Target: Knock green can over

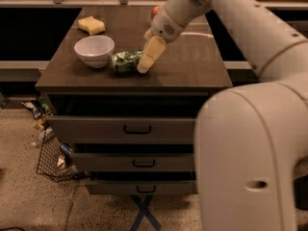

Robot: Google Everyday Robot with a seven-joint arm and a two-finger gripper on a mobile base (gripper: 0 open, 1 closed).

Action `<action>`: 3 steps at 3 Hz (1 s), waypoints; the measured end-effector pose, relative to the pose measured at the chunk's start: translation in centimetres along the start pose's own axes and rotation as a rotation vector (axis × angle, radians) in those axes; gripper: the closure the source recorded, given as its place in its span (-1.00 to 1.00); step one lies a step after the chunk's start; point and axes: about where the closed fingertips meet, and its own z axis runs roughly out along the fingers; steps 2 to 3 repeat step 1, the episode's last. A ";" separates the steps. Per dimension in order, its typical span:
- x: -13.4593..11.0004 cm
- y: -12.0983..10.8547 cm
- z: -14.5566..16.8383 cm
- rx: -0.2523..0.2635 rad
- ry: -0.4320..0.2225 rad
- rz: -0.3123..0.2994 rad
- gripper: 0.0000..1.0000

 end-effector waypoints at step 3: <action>3.2 -0.2 -3.3 0.041 -0.067 0.071 -1.00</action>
Offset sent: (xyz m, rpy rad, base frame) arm 0.0000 0.0000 0.0000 0.0000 0.0000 0.0000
